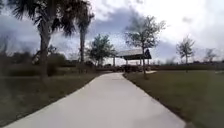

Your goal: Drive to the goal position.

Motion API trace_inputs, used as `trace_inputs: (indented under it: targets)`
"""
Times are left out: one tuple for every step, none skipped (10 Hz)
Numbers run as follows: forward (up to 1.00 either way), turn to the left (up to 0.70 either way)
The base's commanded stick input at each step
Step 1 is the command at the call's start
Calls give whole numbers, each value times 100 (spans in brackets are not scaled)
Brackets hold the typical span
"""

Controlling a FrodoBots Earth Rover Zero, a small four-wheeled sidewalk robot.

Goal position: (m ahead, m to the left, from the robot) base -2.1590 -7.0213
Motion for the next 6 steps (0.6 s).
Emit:
trace_inputs:
  targets:
    - [-100,0]
    - [-100,0]
    - [-100,0]
    - [-100,0]
    - [-100,0]
    - [-100,0]
